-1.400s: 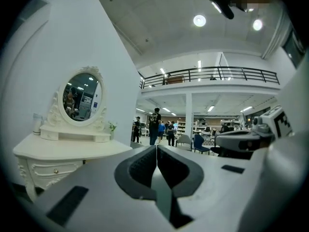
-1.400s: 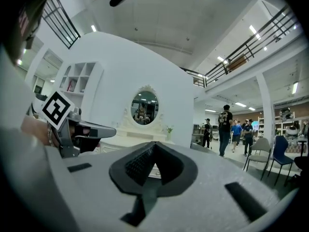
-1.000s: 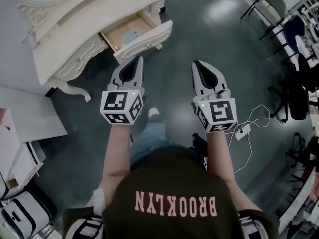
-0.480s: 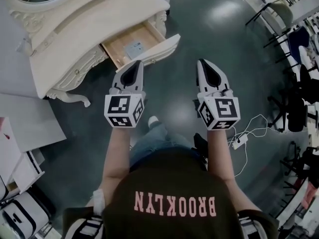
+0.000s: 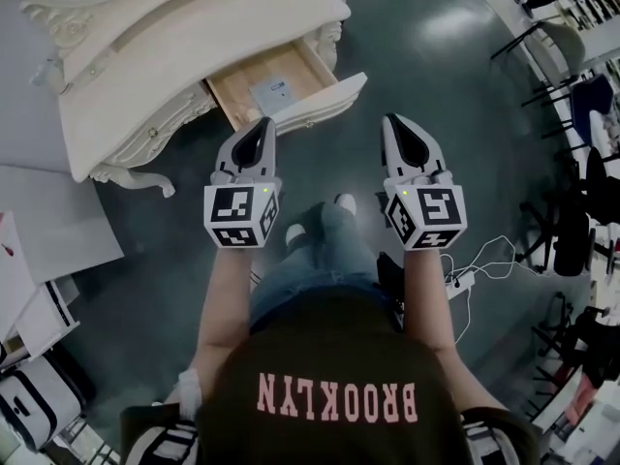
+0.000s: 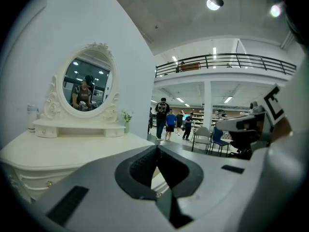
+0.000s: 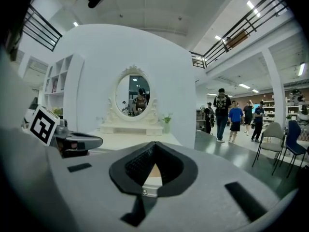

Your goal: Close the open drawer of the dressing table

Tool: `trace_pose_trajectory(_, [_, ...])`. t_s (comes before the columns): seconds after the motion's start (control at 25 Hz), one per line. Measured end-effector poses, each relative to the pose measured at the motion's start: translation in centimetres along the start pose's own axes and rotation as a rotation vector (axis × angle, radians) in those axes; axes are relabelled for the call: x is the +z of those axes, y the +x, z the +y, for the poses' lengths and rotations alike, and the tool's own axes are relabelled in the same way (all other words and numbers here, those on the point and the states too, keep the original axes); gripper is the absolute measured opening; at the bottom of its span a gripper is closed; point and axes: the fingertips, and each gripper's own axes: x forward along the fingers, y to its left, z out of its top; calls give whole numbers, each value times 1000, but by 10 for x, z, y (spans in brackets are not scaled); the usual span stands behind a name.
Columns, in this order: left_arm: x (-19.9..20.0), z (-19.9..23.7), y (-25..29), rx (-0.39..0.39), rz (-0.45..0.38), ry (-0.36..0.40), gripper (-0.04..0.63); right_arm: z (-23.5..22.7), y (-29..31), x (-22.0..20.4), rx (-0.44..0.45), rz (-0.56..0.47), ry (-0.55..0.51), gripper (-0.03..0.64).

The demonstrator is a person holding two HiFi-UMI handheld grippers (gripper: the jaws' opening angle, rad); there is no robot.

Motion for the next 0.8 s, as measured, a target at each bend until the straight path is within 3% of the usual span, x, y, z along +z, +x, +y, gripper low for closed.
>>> trace_pose_trajectory(0.8, [2,45,51,302,0,-27,6,-56,116,12,207,13,-40,-3])
